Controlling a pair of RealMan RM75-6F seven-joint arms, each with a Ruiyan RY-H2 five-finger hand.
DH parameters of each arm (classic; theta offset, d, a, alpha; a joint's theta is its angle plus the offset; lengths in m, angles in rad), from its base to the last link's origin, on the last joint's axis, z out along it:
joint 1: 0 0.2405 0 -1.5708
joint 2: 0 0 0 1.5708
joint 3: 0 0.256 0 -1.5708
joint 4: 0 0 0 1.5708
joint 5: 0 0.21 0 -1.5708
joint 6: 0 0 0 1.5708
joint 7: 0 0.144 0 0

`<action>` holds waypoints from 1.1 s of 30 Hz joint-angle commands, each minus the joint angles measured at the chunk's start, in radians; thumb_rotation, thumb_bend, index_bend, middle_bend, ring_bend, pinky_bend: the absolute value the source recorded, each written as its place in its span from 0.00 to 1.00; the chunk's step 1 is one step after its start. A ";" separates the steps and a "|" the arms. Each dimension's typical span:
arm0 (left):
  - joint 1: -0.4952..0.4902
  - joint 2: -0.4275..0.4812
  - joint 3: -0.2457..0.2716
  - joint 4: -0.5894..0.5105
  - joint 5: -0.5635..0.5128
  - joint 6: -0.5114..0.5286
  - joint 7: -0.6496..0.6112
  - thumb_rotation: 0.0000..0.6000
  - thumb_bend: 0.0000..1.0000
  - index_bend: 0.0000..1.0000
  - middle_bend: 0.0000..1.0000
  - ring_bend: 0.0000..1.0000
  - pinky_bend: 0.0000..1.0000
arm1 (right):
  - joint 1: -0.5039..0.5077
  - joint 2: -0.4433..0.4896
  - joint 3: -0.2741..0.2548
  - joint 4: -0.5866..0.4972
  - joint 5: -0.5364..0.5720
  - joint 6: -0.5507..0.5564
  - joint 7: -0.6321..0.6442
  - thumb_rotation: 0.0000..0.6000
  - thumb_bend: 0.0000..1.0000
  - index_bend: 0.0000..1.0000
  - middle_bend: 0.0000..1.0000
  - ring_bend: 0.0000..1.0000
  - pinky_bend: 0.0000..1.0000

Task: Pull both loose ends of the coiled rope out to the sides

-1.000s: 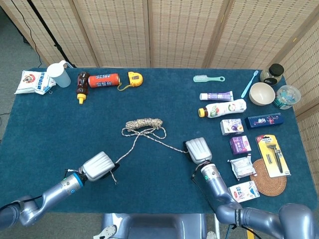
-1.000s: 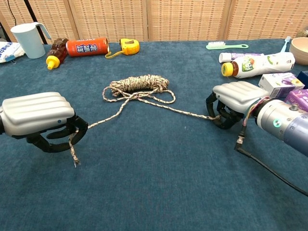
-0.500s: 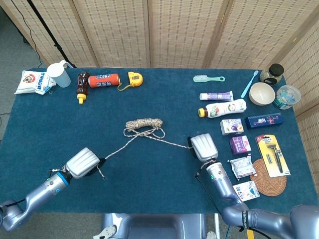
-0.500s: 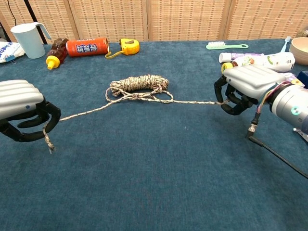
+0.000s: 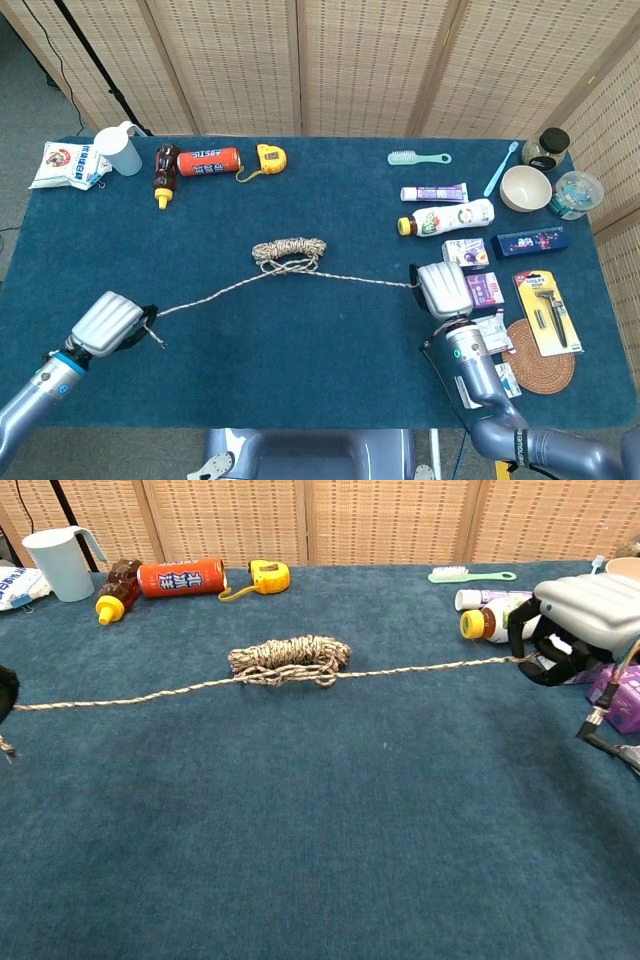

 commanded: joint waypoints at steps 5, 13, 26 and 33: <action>0.061 0.036 -0.023 0.038 -0.072 0.017 -0.031 1.00 0.39 0.70 0.88 0.86 0.87 | -0.037 0.052 0.005 -0.016 0.001 0.037 0.022 1.00 0.59 0.69 0.85 0.96 0.77; 0.098 0.056 -0.049 0.070 -0.115 0.014 -0.049 1.00 0.39 0.70 0.88 0.86 0.87 | -0.072 0.093 0.003 -0.020 0.010 0.057 0.044 1.00 0.59 0.69 0.84 0.96 0.77; 0.127 0.056 -0.080 0.119 -0.153 -0.025 -0.036 1.00 0.39 0.70 0.88 0.86 0.87 | -0.108 0.119 -0.001 -0.004 0.020 0.063 0.069 1.00 0.59 0.68 0.84 0.95 0.77; 0.135 0.052 -0.090 0.130 -0.168 -0.059 -0.021 1.00 0.39 0.63 0.86 0.83 0.87 | -0.122 0.119 -0.010 0.011 0.031 0.049 0.076 1.00 0.59 0.61 0.78 0.90 0.76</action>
